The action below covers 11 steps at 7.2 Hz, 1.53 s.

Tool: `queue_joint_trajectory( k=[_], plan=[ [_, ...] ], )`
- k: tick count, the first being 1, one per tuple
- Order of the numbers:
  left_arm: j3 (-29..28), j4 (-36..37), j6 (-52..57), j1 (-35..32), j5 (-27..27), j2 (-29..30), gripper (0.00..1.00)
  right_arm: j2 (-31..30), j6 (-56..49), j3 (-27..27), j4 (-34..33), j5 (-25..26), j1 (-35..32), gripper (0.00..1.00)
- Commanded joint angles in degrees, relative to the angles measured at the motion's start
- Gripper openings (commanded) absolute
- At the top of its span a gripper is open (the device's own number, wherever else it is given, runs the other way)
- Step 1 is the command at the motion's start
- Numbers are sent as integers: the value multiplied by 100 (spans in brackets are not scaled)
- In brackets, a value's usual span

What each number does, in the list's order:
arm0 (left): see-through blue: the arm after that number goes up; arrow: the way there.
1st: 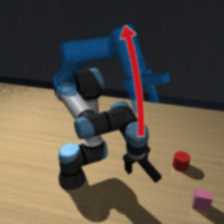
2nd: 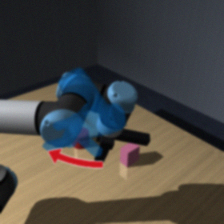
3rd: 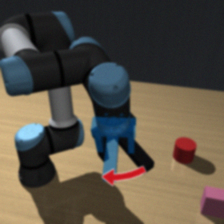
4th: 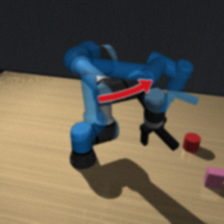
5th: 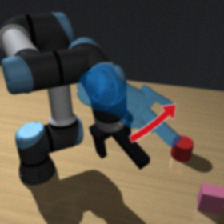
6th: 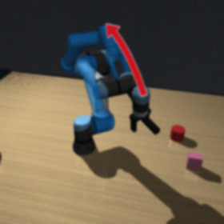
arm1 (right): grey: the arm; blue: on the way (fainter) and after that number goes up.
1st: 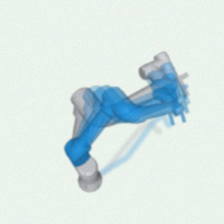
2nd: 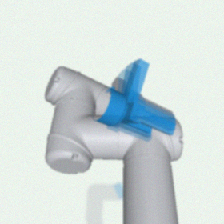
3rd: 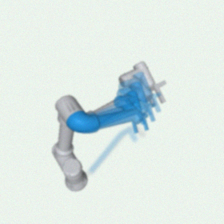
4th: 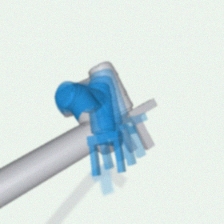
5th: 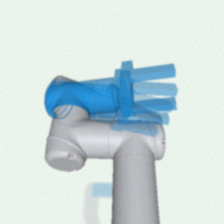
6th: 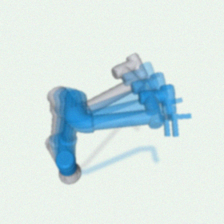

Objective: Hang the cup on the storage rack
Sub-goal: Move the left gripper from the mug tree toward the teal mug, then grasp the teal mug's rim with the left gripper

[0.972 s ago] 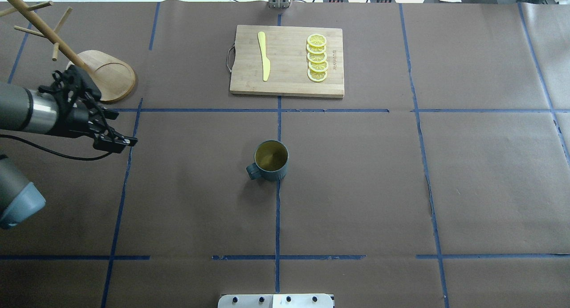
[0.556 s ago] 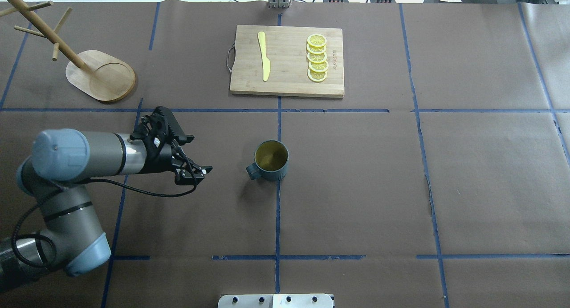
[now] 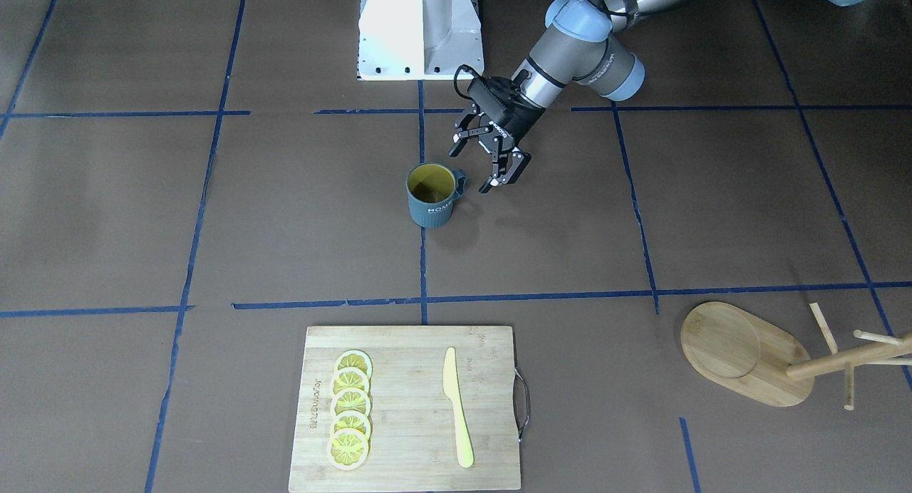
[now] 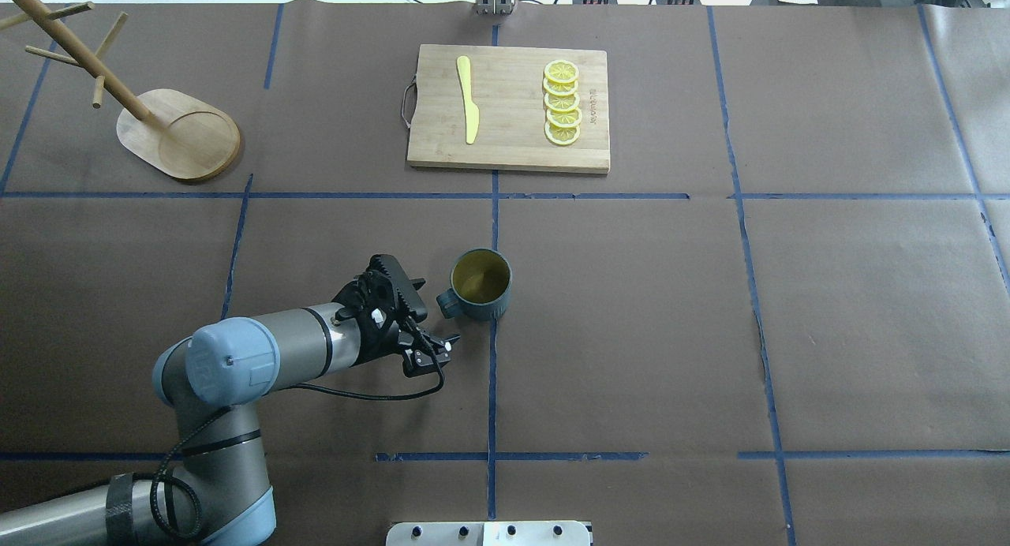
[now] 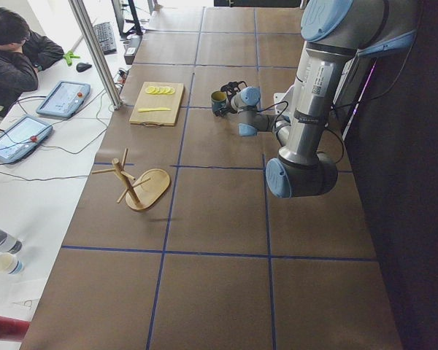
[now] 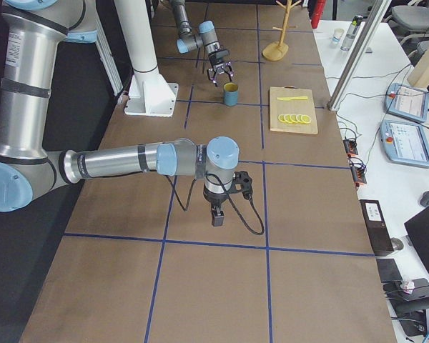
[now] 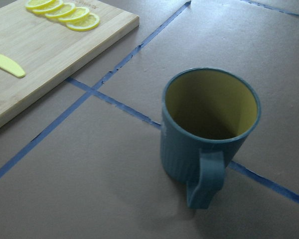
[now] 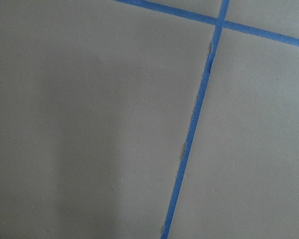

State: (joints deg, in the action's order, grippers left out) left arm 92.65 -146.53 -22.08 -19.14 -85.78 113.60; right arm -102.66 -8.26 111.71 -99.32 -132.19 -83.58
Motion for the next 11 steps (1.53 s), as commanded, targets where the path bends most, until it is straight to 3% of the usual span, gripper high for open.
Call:
queue_joint_trajectory(
  k=[1,5,6,8,10,11],
  plan=[
    [-229,-155,11,103,115,136,99,0,0,-1,0,0,0,100],
    [-485,-508,11,103,123,303,92,-9,-9,-1,0,0,0,100],
    [-485,-508,11,103,123,303,82,-9,-9,-1,0,0,-9,100],
    [-485,-500,-7,95,123,303,35,-17,-9,8,0,0,0,100],
    [-476,-526,-24,77,123,294,7,-17,-9,8,0,0,-9,100],
    [-433,-535,-33,68,123,294,3,-17,-9,8,9,0,0,100]
  ],
)
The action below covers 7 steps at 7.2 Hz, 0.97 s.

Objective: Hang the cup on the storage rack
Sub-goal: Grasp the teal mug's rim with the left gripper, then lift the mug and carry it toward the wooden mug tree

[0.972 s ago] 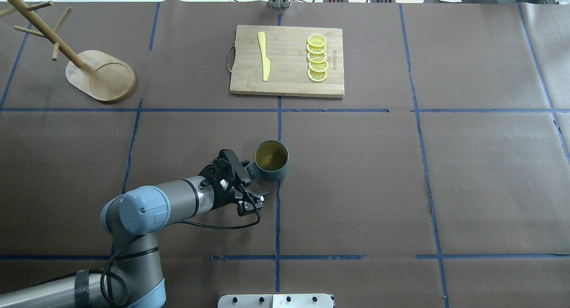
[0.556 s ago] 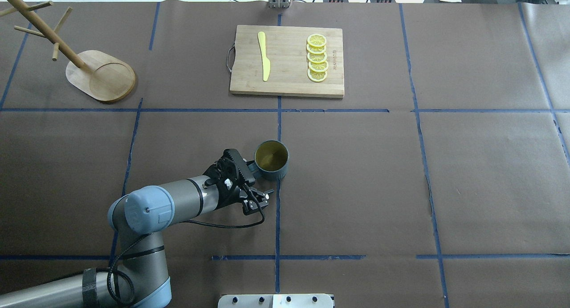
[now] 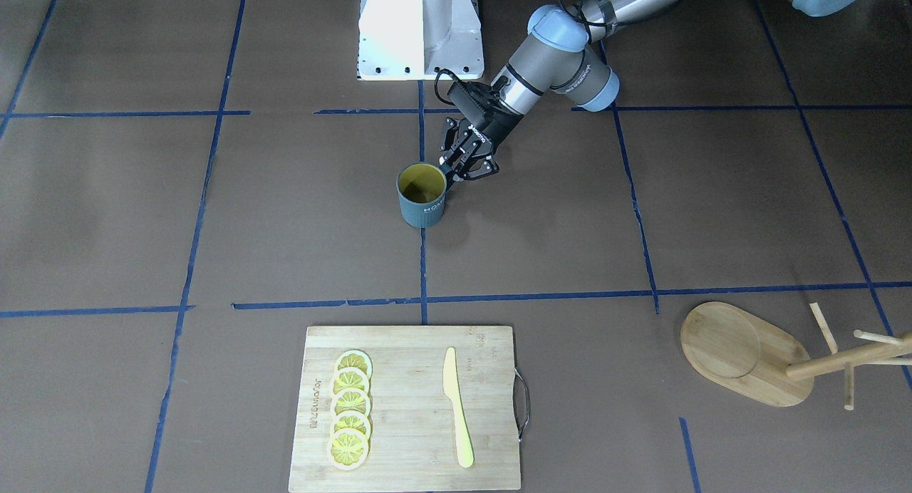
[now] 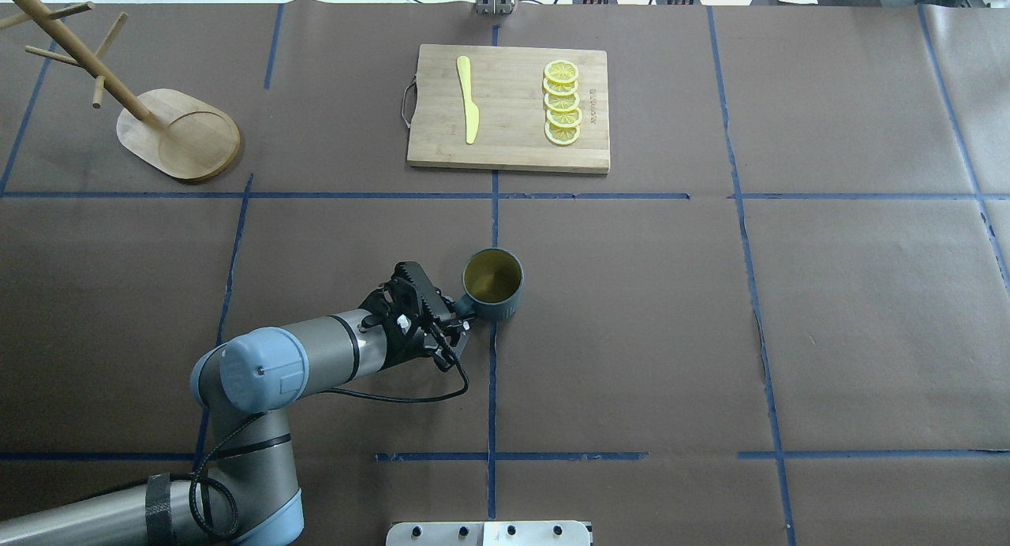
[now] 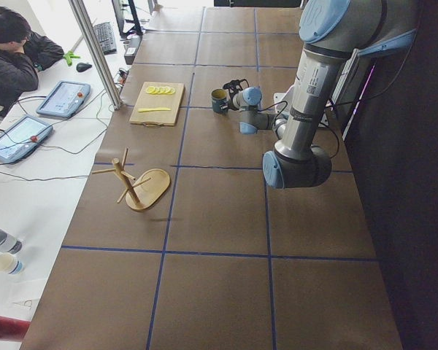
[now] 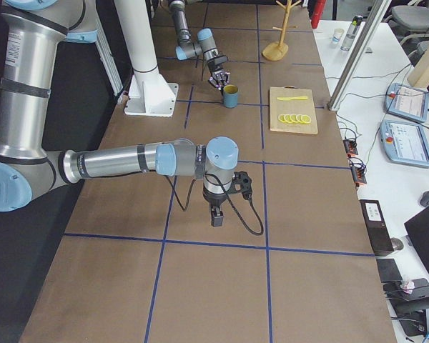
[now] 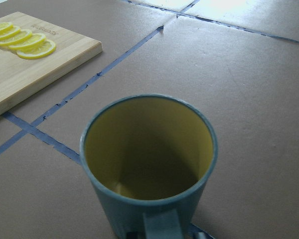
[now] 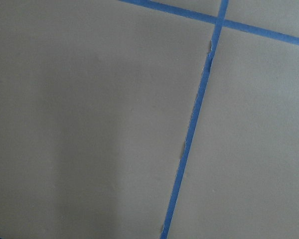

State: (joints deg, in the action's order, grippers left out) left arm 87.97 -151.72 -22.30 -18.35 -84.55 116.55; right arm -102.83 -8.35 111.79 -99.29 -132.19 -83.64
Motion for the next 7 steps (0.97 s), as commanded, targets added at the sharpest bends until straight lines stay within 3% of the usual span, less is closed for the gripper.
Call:
queue_joint_trajectory(
  k=[1,3,6,7],
  plan=[
    [106,-50,-142,-28,0,8,0,0,0,1,15,0,6,100],
    [404,-103,-1570,-64,-9,-1,0,9,0,18,15,0,6,100],
    [546,-190,-5300,-484,-18,-19,3,0,0,10,15,0,6,100],
    [546,-452,-5929,-616,-35,-10,2,0,-9,1,15,0,6,100]
  ],
)
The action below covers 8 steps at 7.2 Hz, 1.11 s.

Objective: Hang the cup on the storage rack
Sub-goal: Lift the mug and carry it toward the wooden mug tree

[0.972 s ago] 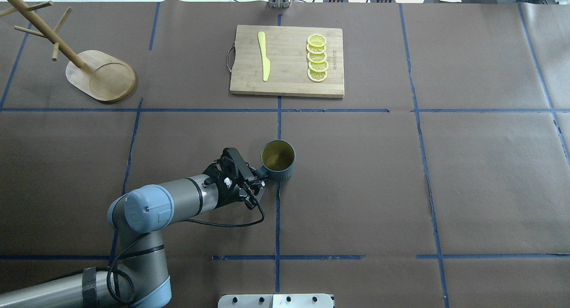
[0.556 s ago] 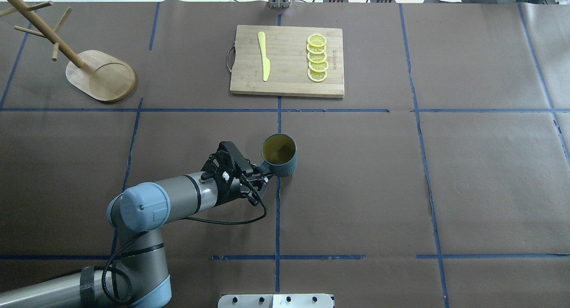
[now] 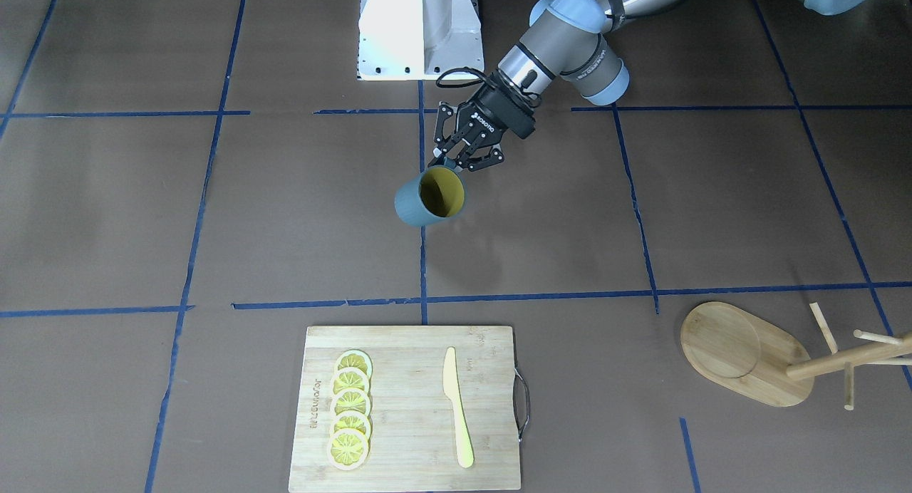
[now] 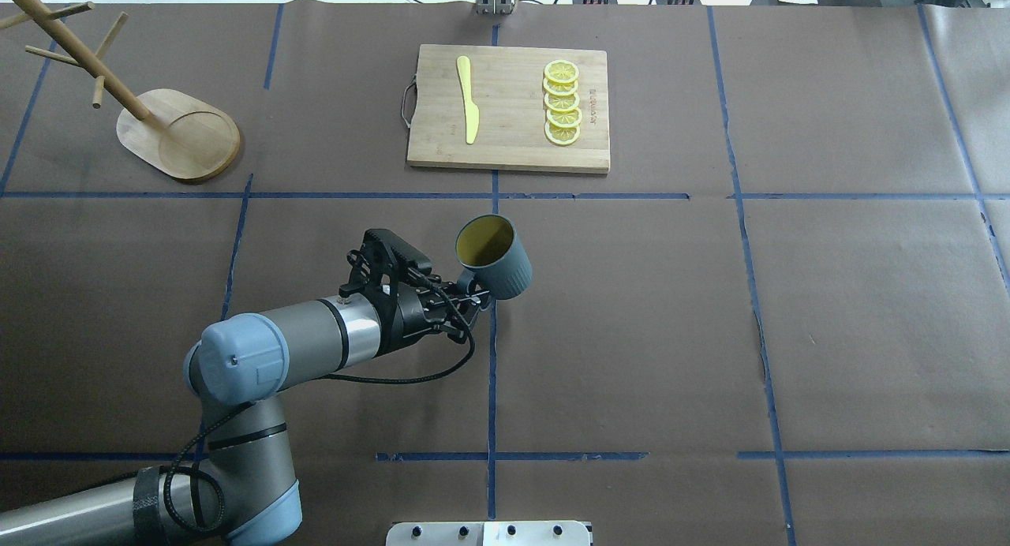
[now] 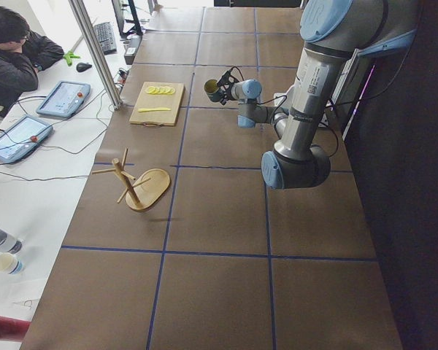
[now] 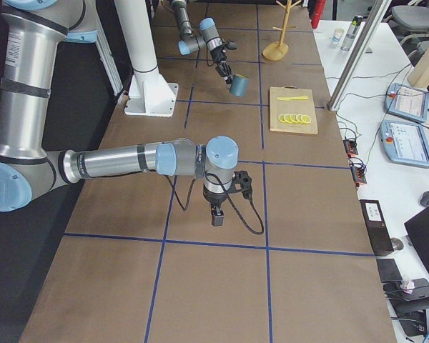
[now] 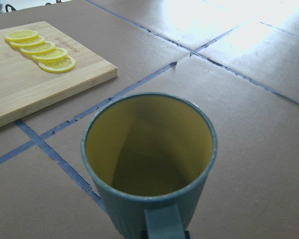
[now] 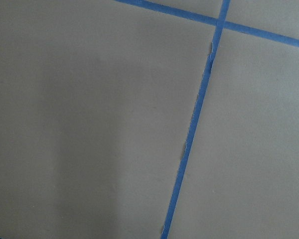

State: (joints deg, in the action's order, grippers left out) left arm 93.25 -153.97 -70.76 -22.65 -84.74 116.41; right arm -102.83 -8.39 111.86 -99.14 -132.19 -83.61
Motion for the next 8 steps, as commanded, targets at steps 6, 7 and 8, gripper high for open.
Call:
queue_joint_trajectory(
  k=[6,7,8],
  plan=[
    [-52,-818,-6136,-2284,-1745,-4,1,0,-23,-15,0,9,3,100],
    [-114,-897,-6752,-2592,-1983,-4,1,0,-23,-15,0,9,3,100],
    [-201,-1011,-7402,-2839,-2090,-4,1,0,-31,-7,0,9,3,100]
  ],
)
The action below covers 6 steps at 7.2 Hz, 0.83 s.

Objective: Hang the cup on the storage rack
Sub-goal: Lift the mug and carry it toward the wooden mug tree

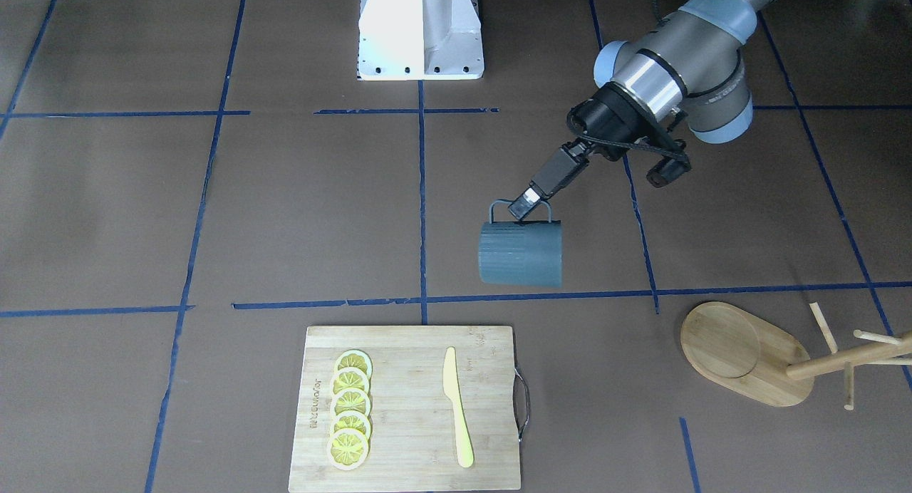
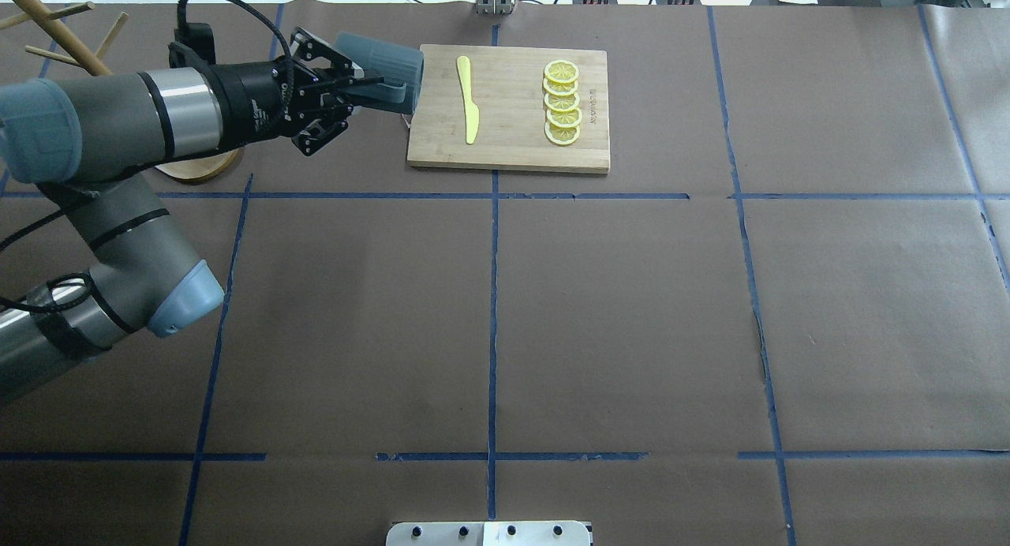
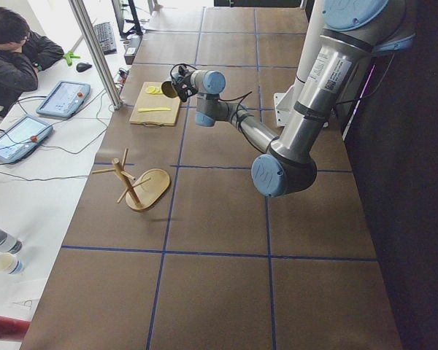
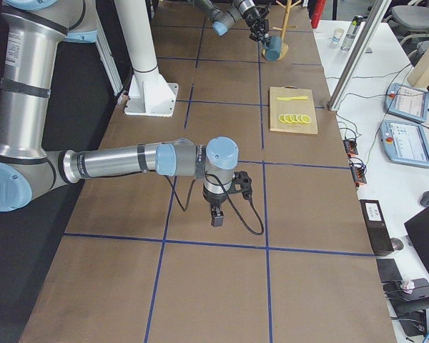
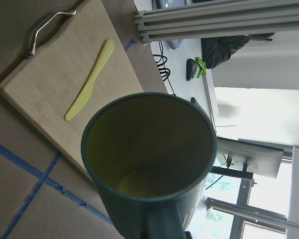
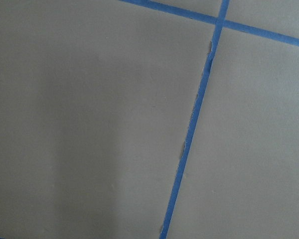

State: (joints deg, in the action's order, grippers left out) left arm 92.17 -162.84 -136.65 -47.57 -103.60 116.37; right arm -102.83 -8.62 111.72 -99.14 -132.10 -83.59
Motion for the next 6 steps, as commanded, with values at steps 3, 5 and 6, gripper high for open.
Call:
queue_joint_trajectory(
  k=[3,5,6],
  plan=[
    [-951,-1324,-2556,-1243,-652,-44,1,9,-17,-1,9,9,0,100],
    [-1969,-2728,-3259,-1596,-662,-62,1,9,-17,16,9,9,-8,100],
    [-2296,-3153,-3280,-1719,-662,-70,1,9,-17,16,9,9,-8,100]
  ],
)
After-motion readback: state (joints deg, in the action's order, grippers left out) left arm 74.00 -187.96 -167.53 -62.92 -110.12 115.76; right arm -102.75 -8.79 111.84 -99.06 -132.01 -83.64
